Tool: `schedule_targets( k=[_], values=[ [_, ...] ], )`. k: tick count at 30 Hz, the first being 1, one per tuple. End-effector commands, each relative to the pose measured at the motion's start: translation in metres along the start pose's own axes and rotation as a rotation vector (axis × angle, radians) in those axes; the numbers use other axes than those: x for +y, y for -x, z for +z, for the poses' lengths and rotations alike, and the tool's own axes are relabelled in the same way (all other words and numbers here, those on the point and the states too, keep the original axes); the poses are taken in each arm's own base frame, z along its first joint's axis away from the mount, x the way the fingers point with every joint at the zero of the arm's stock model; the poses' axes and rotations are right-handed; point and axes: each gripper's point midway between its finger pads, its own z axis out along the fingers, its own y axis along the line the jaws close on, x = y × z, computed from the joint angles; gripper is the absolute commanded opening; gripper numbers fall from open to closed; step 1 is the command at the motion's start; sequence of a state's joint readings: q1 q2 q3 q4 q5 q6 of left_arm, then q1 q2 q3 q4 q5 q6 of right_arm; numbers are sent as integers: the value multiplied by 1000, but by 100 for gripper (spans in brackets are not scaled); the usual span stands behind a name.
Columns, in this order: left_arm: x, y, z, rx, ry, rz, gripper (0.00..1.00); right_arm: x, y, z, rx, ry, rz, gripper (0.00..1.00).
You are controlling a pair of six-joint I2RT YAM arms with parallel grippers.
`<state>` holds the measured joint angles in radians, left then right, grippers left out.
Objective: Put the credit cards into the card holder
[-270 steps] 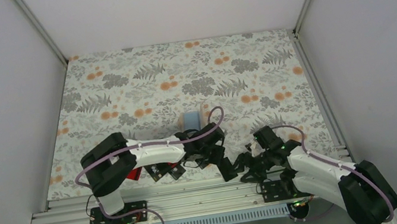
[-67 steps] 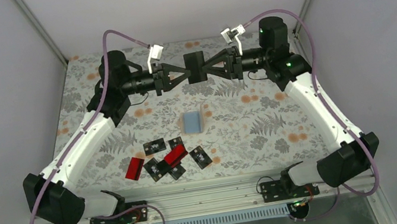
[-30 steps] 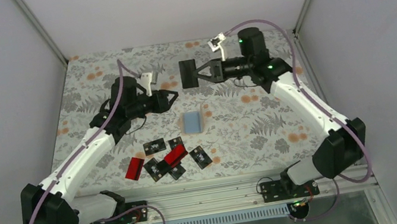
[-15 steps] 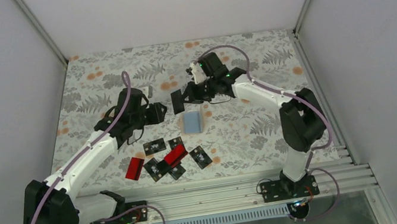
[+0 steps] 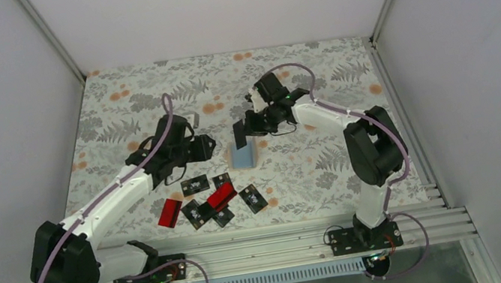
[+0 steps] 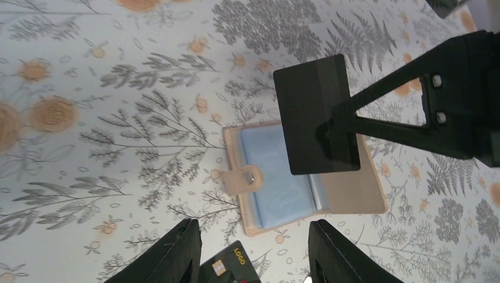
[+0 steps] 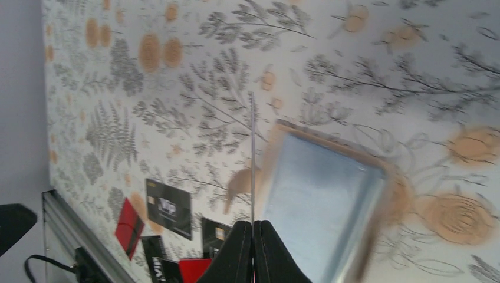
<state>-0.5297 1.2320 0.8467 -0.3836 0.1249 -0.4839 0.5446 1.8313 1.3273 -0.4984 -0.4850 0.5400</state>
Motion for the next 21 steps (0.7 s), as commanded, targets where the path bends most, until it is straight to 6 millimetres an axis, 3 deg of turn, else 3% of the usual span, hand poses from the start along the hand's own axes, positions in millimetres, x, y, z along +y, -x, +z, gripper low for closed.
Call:
schedule_targets(
  k=[1, 12, 21],
  values=[
    [-17, -4, 12, 29, -38, 23, 46, -15, 0, -14, -35, -41, -15, 4],
    [-60, -11, 52, 114, -88, 87, 43, -44, -4, -27, -52, -55, 19, 4],
    [-67, -15, 91, 189, -81, 77, 35, -56, -11, -30, -42, -44, 32, 4]
  ],
)
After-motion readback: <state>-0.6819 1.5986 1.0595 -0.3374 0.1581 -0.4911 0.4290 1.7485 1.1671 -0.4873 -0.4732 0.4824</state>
